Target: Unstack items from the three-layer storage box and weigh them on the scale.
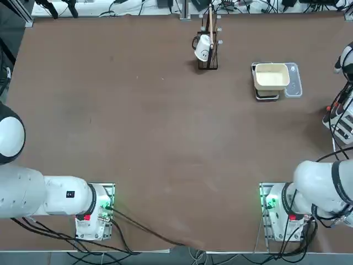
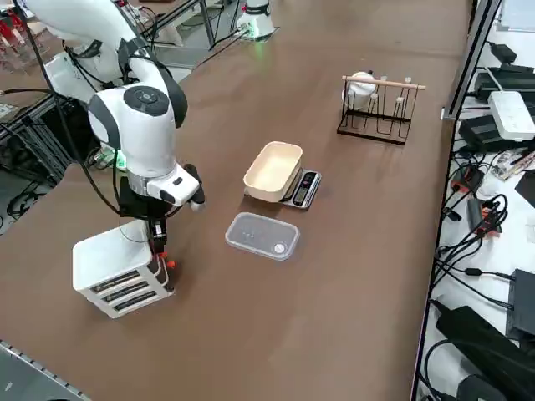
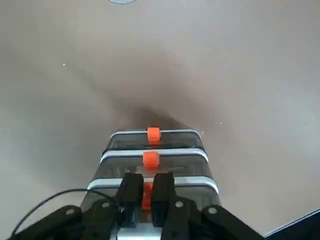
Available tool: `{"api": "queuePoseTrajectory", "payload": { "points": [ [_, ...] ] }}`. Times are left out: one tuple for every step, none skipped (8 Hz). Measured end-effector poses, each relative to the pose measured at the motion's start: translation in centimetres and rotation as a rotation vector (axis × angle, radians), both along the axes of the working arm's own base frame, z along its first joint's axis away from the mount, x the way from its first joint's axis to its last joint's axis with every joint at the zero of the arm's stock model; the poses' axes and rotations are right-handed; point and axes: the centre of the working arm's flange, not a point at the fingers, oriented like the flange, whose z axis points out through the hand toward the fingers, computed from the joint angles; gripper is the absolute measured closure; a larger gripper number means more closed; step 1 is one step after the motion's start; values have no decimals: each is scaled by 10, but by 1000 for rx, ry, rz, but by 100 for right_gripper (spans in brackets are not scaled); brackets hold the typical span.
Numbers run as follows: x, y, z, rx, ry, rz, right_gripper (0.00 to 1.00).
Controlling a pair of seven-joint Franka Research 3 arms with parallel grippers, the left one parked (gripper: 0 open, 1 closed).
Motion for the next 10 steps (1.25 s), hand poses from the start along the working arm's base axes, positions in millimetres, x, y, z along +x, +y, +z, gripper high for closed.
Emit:
{"api": "queuePoseTrajectory", "payload": {
  "points": [
    [0, 0, 0, 0, 0, 1, 87],
    [0, 1, 0, -1, 0, 0, 87],
    [1, 2, 0, -1, 0, 1, 87],
    [3, 5, 0, -2, -2, 1, 87],
    [8, 12, 0, -6, -8, -3, 87],
    [17, 26, 0, -13, -18, -7, 87],
    [29, 45, 0, -20, -28, -7, 87],
    [39, 62, 0, -27, -37, -2, 87],
    [49, 78, -1, -32, -44, 6, 87],
    [58, 90, -1, -35, -52, 14, 87]
  ]
}}
